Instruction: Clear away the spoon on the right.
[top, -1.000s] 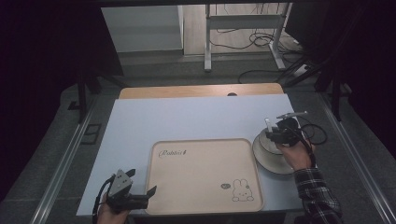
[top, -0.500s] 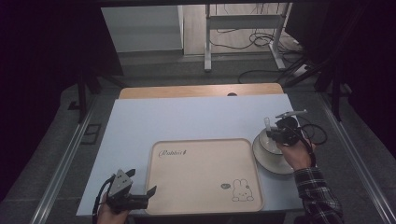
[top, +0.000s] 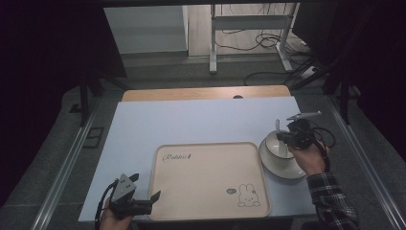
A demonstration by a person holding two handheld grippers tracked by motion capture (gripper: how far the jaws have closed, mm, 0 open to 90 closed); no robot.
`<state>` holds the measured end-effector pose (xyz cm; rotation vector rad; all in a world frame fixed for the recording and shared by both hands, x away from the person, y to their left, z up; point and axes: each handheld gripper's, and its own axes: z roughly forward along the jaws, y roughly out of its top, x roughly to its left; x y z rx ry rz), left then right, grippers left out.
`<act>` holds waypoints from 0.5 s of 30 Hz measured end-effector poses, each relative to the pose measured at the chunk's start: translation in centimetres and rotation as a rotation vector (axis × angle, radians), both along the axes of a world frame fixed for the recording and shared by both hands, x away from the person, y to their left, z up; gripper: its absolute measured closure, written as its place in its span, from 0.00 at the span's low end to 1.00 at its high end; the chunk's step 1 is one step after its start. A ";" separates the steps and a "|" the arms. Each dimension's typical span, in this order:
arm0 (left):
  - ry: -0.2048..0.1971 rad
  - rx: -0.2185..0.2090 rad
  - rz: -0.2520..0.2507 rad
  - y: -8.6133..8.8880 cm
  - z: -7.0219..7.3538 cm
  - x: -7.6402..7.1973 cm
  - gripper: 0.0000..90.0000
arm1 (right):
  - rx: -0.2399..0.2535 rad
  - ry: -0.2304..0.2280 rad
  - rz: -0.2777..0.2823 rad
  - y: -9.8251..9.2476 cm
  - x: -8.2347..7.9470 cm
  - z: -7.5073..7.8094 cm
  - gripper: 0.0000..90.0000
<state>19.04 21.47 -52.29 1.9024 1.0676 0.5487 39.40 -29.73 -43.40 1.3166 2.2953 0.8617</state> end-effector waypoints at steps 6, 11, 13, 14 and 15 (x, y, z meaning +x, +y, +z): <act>-0.001 0.001 0.001 0.0 0.0 0.0 0.03 | 0.005 -0.011 0.009 -0.2 -0.3 1.2 0.96; 0.000 0.001 0.001 0.0 0.0 0.0 0.03 | 0.009 -0.019 0.017 -0.4 -0.5 2.0 0.96; 0.000 0.001 0.001 0.0 0.0 0.0 0.03 | 0.015 -0.025 0.019 -0.4 -0.6 2.5 0.96; 0.000 0.001 0.001 0.0 0.0 0.0 0.03 | 0.014 -0.029 0.023 -0.5 -0.7 2.8 0.96; 0.000 0.001 0.001 0.0 0.0 0.0 0.03 | 0.016 -0.033 0.027 -0.5 -0.8 3.1 0.96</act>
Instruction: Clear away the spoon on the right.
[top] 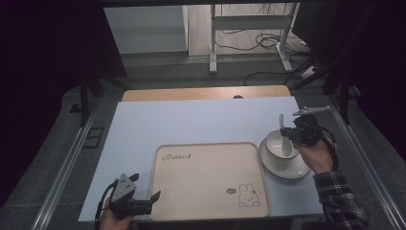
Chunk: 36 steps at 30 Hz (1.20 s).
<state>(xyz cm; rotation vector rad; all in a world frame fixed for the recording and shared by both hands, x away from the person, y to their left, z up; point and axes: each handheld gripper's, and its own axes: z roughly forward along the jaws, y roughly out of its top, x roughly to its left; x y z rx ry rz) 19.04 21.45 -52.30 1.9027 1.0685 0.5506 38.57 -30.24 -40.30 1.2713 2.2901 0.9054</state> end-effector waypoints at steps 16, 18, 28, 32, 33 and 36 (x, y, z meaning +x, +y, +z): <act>0.000 0.002 0.000 0.0 0.0 0.0 0.03 | 0.018 0.009 0.096 0.9 -2.1 3.6 0.96; 0.000 0.002 0.000 0.0 0.0 0.0 0.03 | 0.020 0.019 0.109 1.2 -2.4 3.9 0.96; 0.000 0.004 -0.001 0.0 0.0 0.0 0.03 | 0.010 0.076 0.206 3.5 -4.1 4.8 0.96; 0.000 0.004 -0.001 -0.1 0.0 0.0 0.03 | -0.007 0.110 0.239 4.5 -4.7 4.5 0.96; 0.000 0.004 0.000 -0.1 0.0 0.0 0.03 | -0.010 0.121 0.253 4.8 -4.9 4.3 0.96; 0.002 0.003 0.001 0.0 0.0 0.0 0.03 | -0.029 0.152 0.277 5.6 -5.3 3.9 0.96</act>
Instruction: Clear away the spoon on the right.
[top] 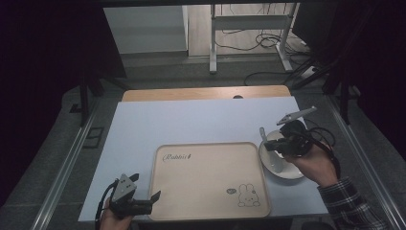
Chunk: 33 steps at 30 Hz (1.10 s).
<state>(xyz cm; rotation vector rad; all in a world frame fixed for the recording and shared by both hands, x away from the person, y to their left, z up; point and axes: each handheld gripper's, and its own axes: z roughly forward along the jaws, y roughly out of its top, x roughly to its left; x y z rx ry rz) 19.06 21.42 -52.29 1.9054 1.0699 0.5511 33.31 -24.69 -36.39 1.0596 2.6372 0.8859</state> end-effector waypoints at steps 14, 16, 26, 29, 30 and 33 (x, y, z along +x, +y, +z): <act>-0.003 0.005 -0.004 -0.1 0.0 -0.1 0.03 | -0.102 0.124 0.089 3.2 -1.5 -3.1 0.96; -0.003 0.007 -0.004 -0.1 0.0 -0.1 0.03 | -0.112 0.142 0.099 3.6 -1.6 -3.8 0.96; -0.004 0.005 -0.005 -0.1 0.0 0.0 0.03 | -0.171 0.220 0.109 5.0 -1.5 -6.6 0.96; -0.004 0.004 -0.005 0.0 0.0 0.0 0.03 | -0.175 0.228 0.111 5.3 -1.5 -7.1 0.96; -0.004 0.003 -0.004 0.0 0.0 0.0 0.03 | -0.174 0.231 0.108 5.3 -1.5 -7.4 0.96; -0.004 0.004 -0.005 0.0 0.0 0.0 0.03 | -0.176 0.241 0.106 5.5 -1.5 -8.1 0.96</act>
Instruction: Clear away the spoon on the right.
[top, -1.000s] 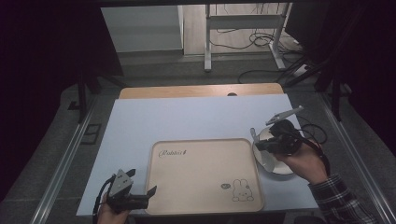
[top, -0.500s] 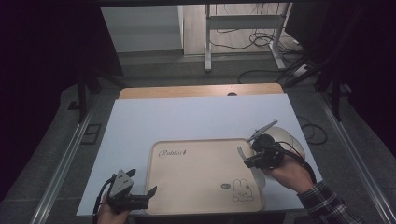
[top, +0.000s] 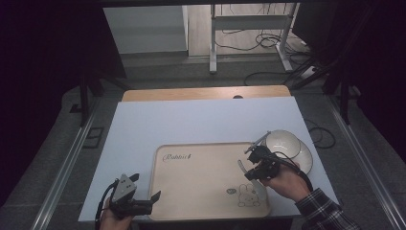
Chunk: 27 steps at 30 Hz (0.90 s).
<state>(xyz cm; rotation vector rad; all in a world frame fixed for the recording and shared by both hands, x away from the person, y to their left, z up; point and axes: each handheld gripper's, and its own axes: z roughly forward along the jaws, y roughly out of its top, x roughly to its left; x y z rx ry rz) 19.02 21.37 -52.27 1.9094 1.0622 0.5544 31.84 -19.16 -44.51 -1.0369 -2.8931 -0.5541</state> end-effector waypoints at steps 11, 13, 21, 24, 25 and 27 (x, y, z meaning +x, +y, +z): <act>0.000 -0.003 0.000 0.0 0.0 0.0 0.03 | 0.017 0.026 -0.012 0.5 0.3 -2.4 0.96; 0.000 -0.003 0.000 0.0 0.0 0.0 0.03 | 0.021 0.028 -0.013 0.4 0.4 -2.7 0.96; -0.001 -0.002 0.000 0.0 0.0 0.0 0.03 | 0.018 0.000 -0.023 0.0 0.6 -2.8 0.87; 0.000 -0.002 0.000 0.0 0.0 0.0 0.03 | 0.028 -0.029 -0.028 -0.3 0.5 -2.4 0.85; 0.000 -0.002 0.000 0.0 0.0 0.0 0.03 | 0.038 -0.040 -0.031 -0.5 0.5 -2.2 0.84; 0.000 -0.001 0.000 0.0 0.0 0.0 0.03 | 0.049 -0.051 -0.036 -0.8 0.4 -1.7 0.83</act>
